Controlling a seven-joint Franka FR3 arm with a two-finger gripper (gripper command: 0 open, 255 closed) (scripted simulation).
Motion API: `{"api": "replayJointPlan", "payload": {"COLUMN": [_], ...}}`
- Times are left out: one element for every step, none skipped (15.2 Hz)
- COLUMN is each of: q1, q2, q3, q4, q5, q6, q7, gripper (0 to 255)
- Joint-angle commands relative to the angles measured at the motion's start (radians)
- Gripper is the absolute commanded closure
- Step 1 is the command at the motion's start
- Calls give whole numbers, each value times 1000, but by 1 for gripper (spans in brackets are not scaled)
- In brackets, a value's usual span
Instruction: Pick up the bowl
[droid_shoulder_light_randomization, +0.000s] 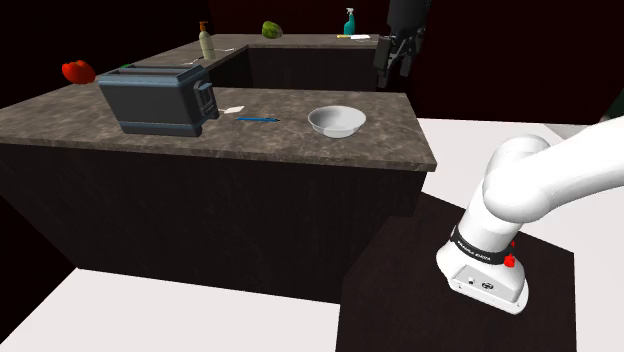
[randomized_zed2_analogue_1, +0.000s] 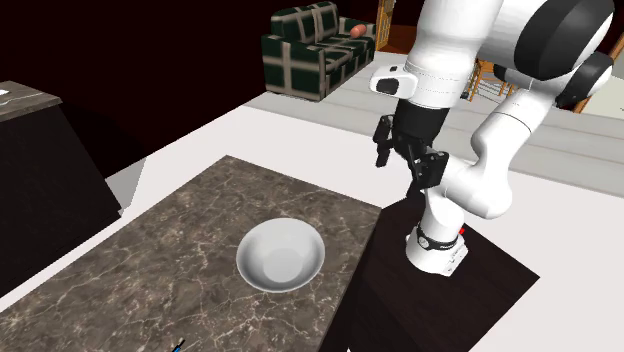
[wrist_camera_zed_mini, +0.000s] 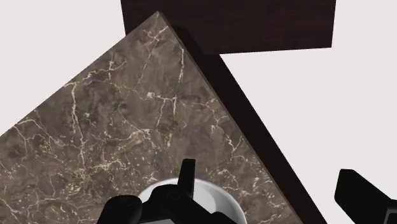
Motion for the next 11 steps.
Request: {"api": "replayJointPlan", "payload": {"q1": [0,-4,-9,-14,-19,-26,-33,-40,-47,-55,-63], "q2": [0,30,62,94,128,162,197,233,270,308,347], "q3": [0,17,33,49,65,82,98,114,129,144,160], "q4": [0,-2,-2,-1,2,6,11,18,26,36,48], "q5": [0,-11,-24,-37,-51,-66,-82,-99,-118,-138,-159], "q6": [0,27,53,78,103,126,149,170,190,209,226], "q7": [0,13,27,41,56,72,89,106,125,144,165], "gripper": [0,0,0,0,0,0,0,0,0,0,0]}}
